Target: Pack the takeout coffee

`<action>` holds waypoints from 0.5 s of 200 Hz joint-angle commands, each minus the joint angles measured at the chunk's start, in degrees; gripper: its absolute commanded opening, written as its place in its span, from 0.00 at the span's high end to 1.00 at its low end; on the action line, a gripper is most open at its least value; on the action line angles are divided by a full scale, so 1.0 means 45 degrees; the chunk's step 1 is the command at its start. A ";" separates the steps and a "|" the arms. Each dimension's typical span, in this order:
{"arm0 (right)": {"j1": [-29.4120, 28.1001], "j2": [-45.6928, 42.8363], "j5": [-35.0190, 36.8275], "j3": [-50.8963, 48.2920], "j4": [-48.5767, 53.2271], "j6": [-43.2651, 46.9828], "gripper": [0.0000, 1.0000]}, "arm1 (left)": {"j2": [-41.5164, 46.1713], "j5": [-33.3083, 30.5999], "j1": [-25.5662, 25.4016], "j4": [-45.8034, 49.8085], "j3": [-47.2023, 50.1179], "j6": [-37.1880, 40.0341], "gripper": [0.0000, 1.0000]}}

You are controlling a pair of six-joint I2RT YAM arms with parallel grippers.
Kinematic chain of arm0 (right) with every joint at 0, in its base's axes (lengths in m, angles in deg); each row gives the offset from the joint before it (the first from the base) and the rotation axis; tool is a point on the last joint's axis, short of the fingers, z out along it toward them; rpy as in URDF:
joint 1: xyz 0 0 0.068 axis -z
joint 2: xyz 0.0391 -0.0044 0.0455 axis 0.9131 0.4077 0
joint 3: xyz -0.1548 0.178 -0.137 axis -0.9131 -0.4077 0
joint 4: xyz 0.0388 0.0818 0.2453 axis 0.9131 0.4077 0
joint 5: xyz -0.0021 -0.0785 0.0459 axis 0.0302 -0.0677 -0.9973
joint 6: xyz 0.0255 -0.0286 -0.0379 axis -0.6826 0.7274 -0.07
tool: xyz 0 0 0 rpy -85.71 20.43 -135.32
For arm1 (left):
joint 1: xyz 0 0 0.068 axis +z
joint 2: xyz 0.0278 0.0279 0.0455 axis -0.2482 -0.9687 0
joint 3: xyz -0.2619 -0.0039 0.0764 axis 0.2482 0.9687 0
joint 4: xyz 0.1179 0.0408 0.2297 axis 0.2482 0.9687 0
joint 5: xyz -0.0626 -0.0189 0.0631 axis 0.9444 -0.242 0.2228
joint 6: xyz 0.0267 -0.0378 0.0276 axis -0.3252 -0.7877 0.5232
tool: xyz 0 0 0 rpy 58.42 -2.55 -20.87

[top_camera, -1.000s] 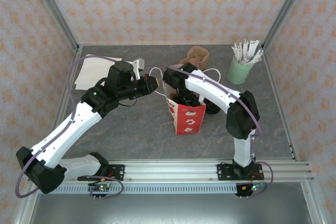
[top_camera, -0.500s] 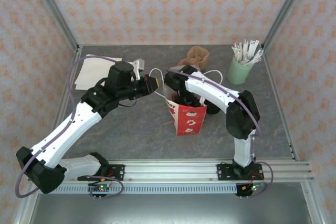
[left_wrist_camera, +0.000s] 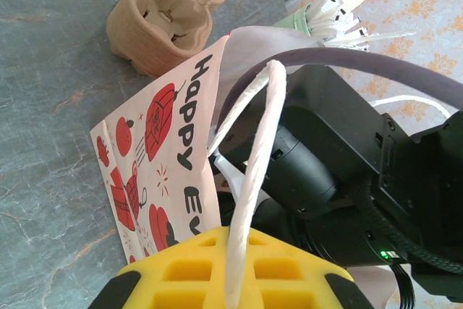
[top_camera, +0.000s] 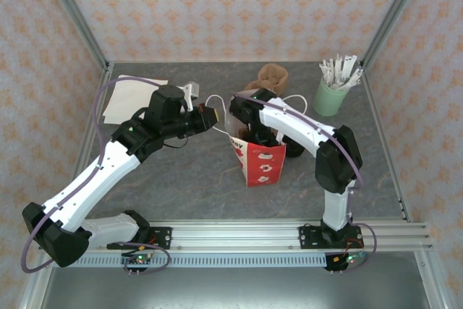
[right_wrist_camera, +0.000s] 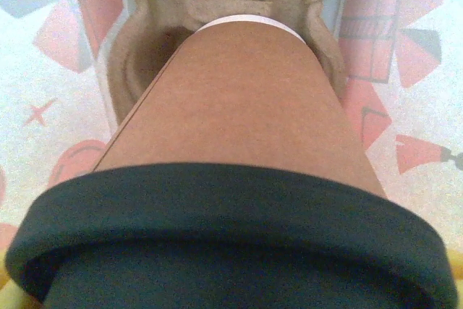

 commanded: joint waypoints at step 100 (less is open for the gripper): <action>0.0104 -0.0296 0.0842 -0.0960 0.0540 -0.0420 0.21 | 0.0451 -0.0508 -0.0177 0.0211 -0.0701 0.0376 0.95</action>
